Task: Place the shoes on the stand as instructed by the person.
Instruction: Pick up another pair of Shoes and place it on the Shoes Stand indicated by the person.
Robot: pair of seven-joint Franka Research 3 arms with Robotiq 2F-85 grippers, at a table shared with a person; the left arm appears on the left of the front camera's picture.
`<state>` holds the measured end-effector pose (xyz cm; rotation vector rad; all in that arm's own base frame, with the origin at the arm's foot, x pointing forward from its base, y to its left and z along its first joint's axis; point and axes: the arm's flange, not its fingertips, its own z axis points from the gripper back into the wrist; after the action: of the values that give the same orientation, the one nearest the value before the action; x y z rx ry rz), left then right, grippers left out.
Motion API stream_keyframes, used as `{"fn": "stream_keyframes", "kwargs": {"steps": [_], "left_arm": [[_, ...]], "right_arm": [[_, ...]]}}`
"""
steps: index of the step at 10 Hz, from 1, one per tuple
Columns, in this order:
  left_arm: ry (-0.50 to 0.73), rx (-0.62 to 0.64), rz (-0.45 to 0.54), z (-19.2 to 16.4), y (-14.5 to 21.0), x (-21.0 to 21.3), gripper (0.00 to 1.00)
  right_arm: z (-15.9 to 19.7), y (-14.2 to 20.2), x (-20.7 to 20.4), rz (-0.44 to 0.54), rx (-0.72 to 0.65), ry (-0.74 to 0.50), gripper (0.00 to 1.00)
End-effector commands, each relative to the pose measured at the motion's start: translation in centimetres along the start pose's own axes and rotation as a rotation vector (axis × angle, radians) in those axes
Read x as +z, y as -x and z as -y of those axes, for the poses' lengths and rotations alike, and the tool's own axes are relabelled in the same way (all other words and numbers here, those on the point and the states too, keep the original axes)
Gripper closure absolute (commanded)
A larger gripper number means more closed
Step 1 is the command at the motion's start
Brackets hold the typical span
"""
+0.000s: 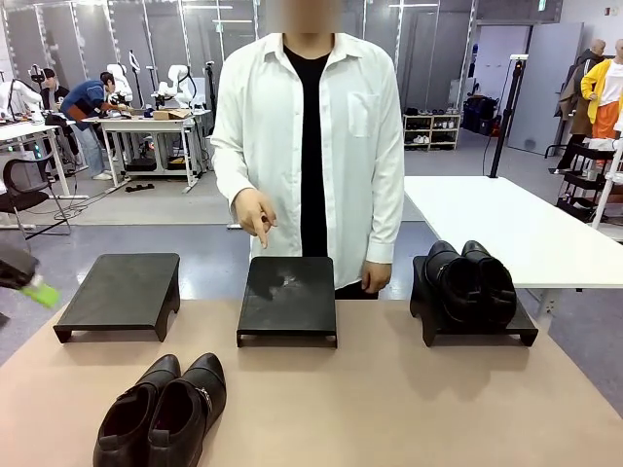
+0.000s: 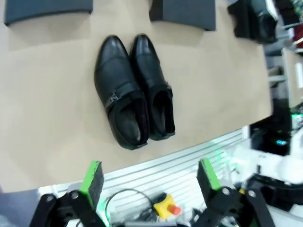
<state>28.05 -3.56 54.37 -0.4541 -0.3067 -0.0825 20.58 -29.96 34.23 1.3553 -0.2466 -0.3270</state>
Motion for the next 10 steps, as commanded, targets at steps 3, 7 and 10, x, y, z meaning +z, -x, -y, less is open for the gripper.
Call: {"fn": "stream_keyframes", "kwargs": {"steps": [3,7,10], "left_arm": [[-0.138,-0.106,-0.148,2.7,1.5,-6.5,0.0],[-0.201,-0.149,-0.252,4.1,0.9,-12.1,0.0],[-0.286,-0.137,-0.265,5.3,0.4,-16.2,0.0]], "right_arm": [[-0.3,0.5,-0.1,-0.004,-0.005,0.005,0.0],[-0.3,0.5,-0.1,-0.004,-0.005,0.005,0.0],[-0.3,0.5,-0.1,-0.004,-0.005,0.005,0.0]]}}
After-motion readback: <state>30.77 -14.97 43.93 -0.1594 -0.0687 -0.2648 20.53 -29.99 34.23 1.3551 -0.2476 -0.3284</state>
